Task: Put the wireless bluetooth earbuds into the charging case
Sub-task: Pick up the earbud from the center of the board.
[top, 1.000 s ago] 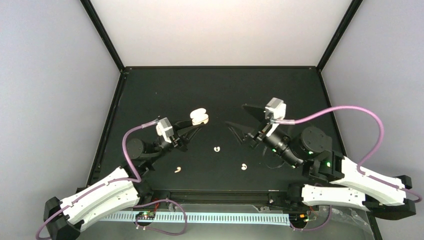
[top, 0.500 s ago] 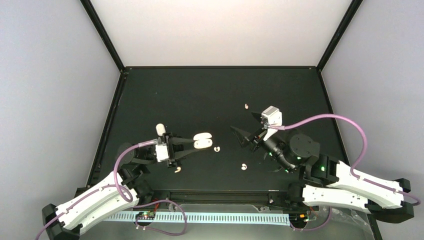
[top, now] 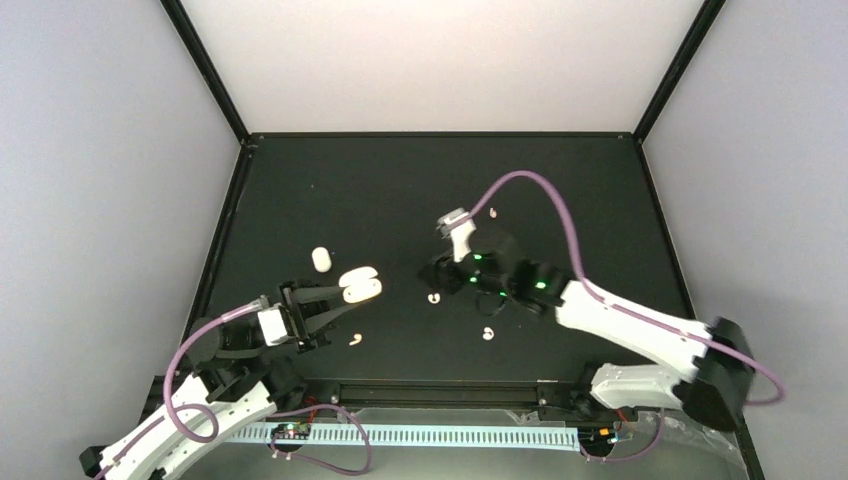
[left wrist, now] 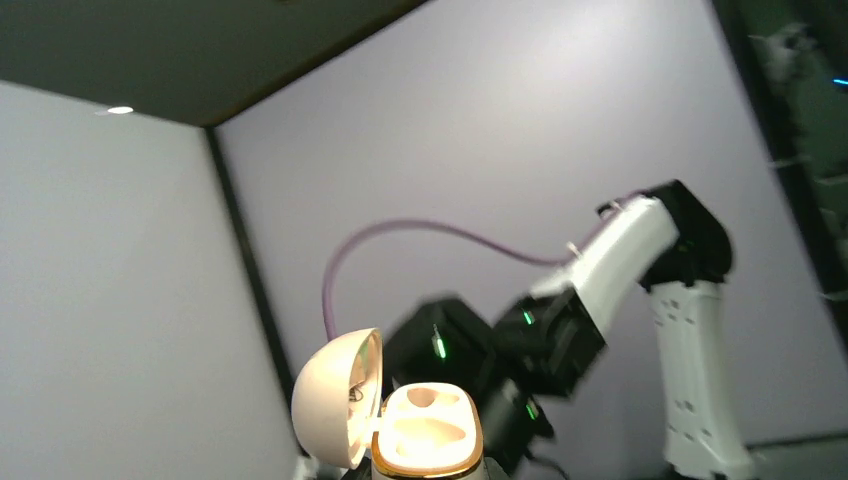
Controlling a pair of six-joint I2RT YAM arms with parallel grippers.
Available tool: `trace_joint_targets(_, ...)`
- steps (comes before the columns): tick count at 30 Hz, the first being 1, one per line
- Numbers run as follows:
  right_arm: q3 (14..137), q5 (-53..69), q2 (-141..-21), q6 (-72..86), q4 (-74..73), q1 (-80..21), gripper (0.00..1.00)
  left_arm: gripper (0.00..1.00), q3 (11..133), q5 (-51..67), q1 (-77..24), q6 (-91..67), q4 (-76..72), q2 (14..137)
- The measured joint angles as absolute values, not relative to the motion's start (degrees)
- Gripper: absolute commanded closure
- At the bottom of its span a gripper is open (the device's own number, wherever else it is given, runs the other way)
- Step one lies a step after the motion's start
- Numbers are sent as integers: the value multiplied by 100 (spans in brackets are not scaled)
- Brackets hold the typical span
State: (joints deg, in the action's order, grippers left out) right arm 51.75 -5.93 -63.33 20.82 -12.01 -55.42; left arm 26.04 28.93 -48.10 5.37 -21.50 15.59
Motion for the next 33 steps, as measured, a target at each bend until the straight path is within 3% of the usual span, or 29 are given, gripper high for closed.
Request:
trace_joint_targets(6,5430,687,-8278,2305,-1253,-5780,34,98,2600,1468,-4810,274,-1426,731)
trace_joint_targets(16,7518,1177,-10694,2228,-1772,-6532,47,98,2508,532,-4810,259,-784,36)
trace_joint_targets(25,8482,1149,-11725,2427,-2499,-6768,55,98,2453,274,-4810,290,-545,36)
trace_joint_targets(33,8641,908,-12066,2877,-2749,-6941,55,99,2453,233,-4810,285,-423,36)
